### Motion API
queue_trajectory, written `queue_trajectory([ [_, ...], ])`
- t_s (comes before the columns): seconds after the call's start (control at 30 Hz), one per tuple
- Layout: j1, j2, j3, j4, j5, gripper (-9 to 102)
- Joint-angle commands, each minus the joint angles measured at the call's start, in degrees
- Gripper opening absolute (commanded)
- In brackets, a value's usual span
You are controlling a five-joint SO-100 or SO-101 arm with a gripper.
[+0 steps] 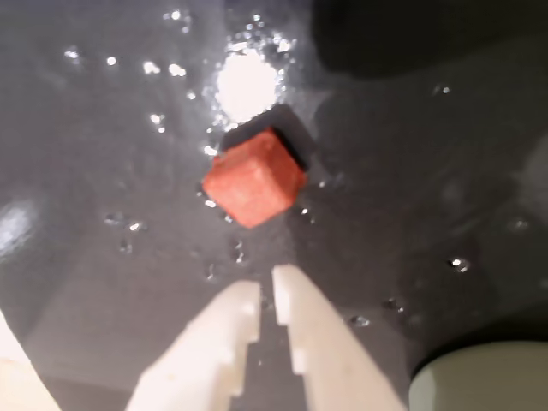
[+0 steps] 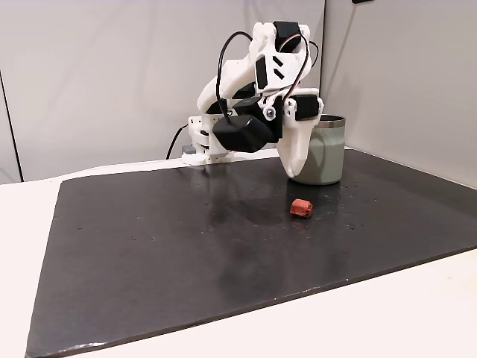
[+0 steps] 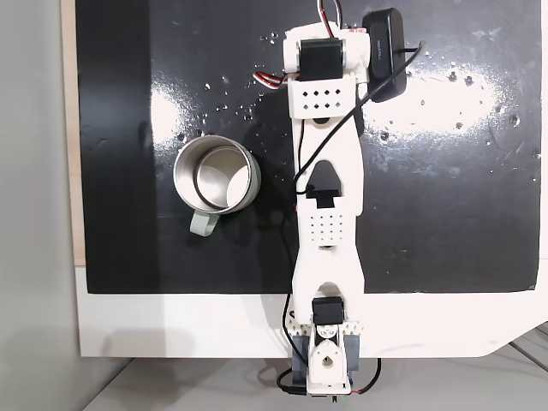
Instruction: Grasp a cube and put it in the cup.
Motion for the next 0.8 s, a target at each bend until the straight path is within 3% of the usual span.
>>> queue_trajectory([
  [0.0, 0.0, 0.88, -3.43, 0.53, 0.53, 0],
  [0.23, -0.09, -1.49, -6.06, 0.44, 0.62, 2],
  [0.53, -0.35, -3.08, -5.01, 0.44, 0.44, 26],
  [0.77, -0.09, -3.96, -4.57, 0.44, -0.09, 27],
])
